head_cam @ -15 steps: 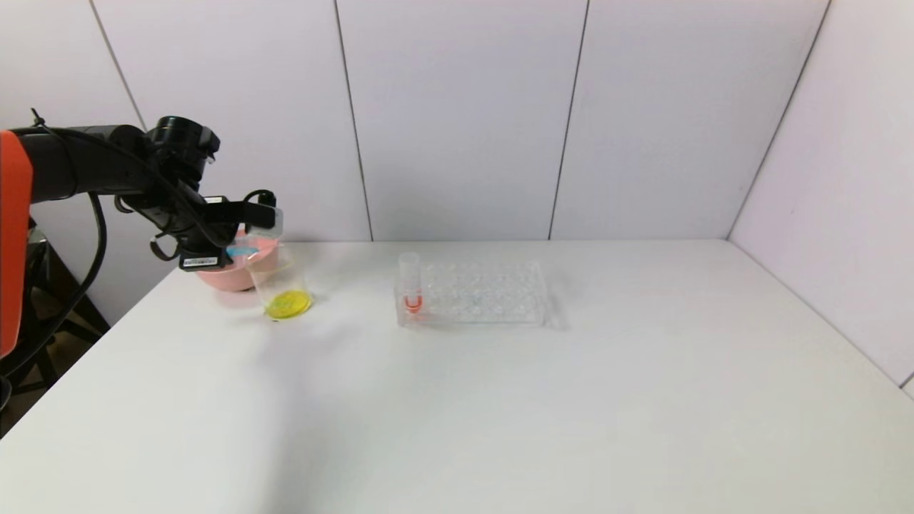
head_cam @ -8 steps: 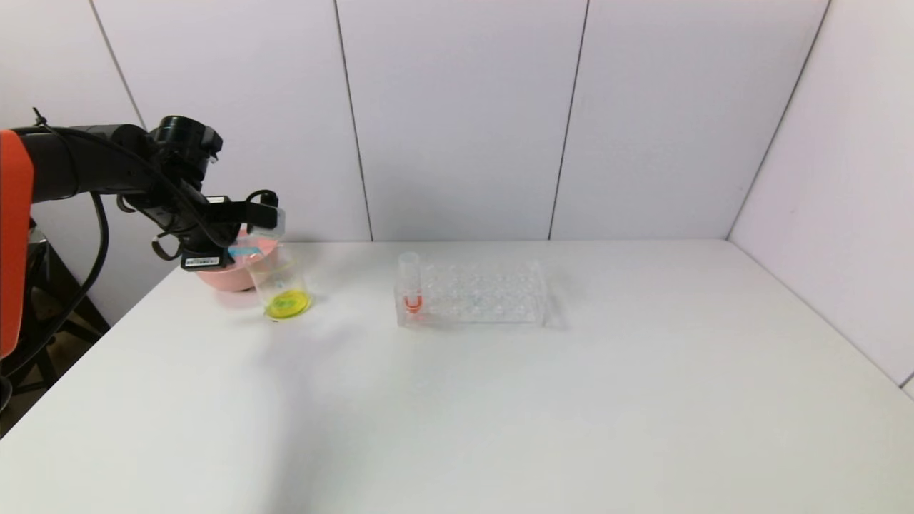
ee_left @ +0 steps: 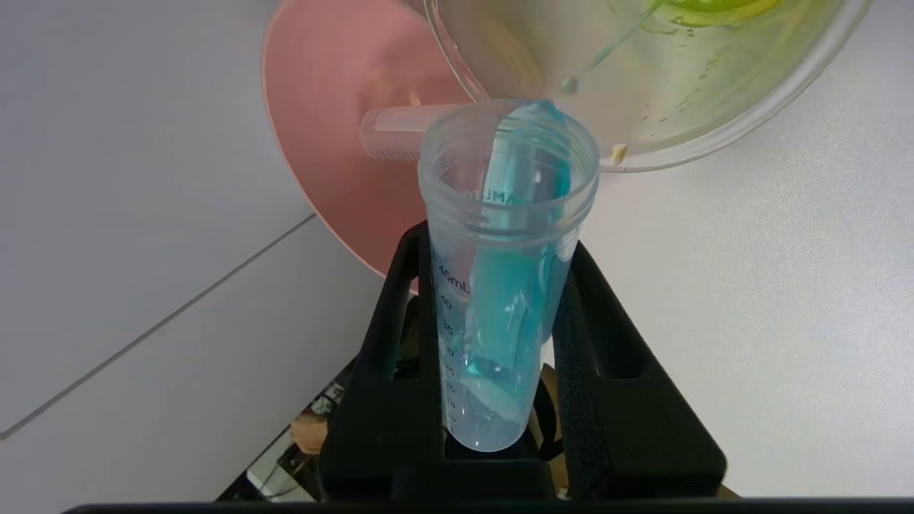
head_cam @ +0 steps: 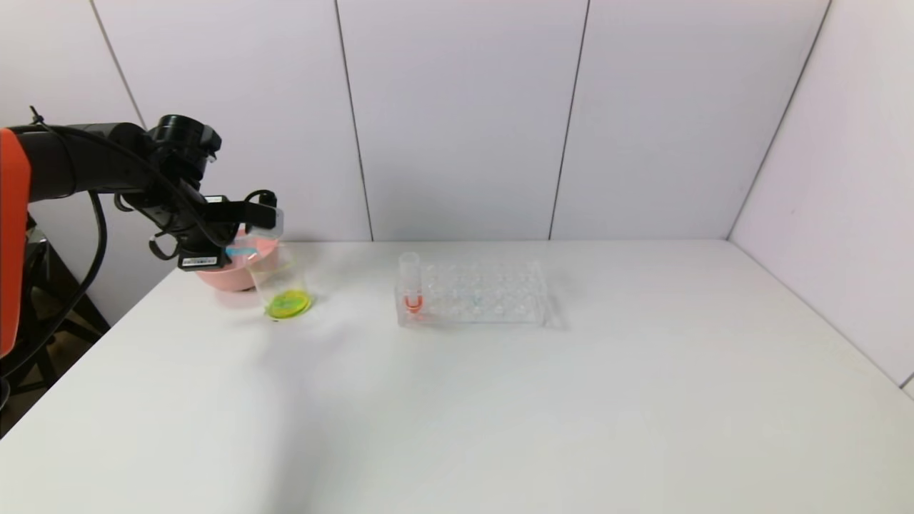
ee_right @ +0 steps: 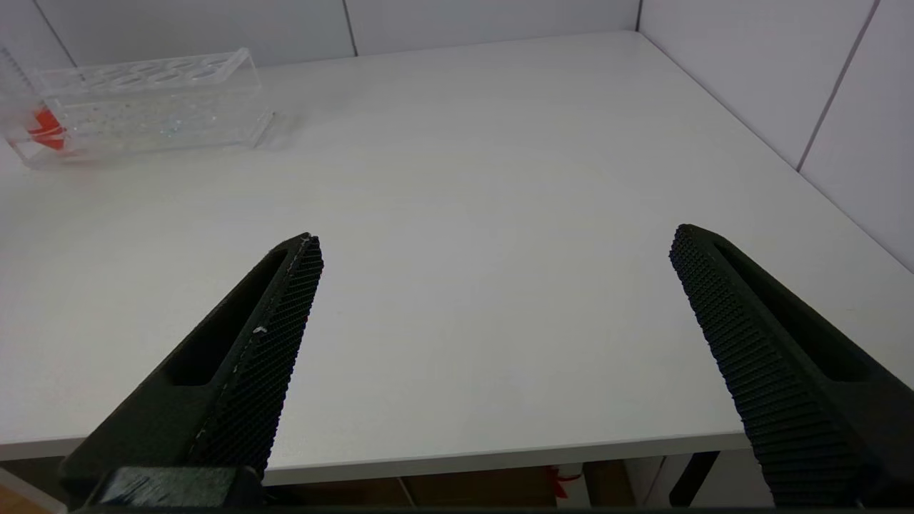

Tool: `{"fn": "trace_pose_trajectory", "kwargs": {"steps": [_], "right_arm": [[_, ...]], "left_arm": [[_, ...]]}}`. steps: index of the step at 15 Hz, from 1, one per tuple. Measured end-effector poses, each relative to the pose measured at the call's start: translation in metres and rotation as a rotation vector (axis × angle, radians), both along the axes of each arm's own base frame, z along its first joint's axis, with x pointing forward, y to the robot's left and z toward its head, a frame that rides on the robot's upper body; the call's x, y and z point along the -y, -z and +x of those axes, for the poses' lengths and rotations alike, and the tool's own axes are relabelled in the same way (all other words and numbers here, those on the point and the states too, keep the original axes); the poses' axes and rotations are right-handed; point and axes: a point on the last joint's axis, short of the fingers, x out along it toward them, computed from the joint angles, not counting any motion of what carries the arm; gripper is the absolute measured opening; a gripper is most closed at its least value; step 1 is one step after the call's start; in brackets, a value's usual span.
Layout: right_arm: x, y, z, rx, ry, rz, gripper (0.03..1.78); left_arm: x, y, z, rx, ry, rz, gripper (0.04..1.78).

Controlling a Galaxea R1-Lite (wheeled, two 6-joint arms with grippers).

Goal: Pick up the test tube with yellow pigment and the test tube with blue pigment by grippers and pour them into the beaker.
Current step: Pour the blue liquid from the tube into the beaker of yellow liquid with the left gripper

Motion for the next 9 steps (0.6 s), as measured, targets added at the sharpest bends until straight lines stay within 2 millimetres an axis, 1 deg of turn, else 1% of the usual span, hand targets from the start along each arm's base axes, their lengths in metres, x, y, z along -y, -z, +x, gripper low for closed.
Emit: {"fn": "trace_pose_trajectory", "kwargs": {"steps": [9], "right_arm": [[0.0, 0.0, 0.0, 0.0, 0.0, 0.0, 1.77]], "left_arm": [[0.0033, -0.0003, -0.0012, -0.011, -0.017, 0.03, 0.46]]}}
